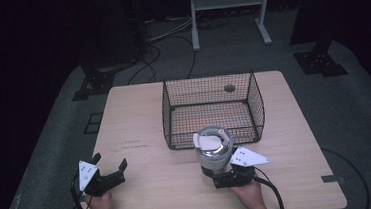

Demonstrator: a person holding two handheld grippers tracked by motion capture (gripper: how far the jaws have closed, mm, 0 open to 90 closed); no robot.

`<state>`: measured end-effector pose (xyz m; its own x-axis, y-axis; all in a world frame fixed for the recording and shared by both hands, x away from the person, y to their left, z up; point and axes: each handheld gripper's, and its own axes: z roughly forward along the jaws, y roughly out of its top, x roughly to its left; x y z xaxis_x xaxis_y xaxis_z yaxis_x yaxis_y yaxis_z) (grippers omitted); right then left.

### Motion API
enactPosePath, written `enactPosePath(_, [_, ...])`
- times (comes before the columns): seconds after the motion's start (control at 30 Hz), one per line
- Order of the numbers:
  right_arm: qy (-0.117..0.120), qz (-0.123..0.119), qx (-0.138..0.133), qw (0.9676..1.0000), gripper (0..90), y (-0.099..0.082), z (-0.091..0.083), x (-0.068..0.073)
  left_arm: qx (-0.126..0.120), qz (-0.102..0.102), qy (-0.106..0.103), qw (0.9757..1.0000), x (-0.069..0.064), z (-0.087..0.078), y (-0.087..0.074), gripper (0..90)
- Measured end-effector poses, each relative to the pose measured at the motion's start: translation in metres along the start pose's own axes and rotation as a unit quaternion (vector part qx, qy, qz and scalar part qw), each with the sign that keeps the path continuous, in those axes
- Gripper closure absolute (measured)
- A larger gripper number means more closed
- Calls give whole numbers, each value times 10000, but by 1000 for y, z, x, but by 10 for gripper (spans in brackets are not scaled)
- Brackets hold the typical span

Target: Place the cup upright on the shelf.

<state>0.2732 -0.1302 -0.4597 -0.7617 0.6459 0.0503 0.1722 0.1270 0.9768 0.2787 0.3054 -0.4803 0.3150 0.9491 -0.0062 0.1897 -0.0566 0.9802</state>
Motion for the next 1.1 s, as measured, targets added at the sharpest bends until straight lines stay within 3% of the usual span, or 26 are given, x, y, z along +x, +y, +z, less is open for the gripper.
enactPosePath(0.23, [36, 62, -87, 9999, 83, 5, -1, -2, -3, 3, -7, 10000, 0, 0, 0, 0])
enactPosePath(0.4, [132, -64, -96, 9998, 83, 21, -2, -4, -6, 1, -9, 10000, 0, 0, 0, 0])
enactPosePath(0.67, [433, -123, -183, 9988, 83, 55, 3, -12, -4, 8, -11, 10000, 0, 0, 0, 0])
enactPosePath(0.73, [519, -76, -263, 9983, 83, 70, 5, -16, -2, 3, -10, 10000, 0, 0, 0, 0])
enactPosePath(1.1, [583, -175, -347, 9975, 83, 123, 14, -30, -11, 0, -13, 10000, 0, 0, 0, 0])
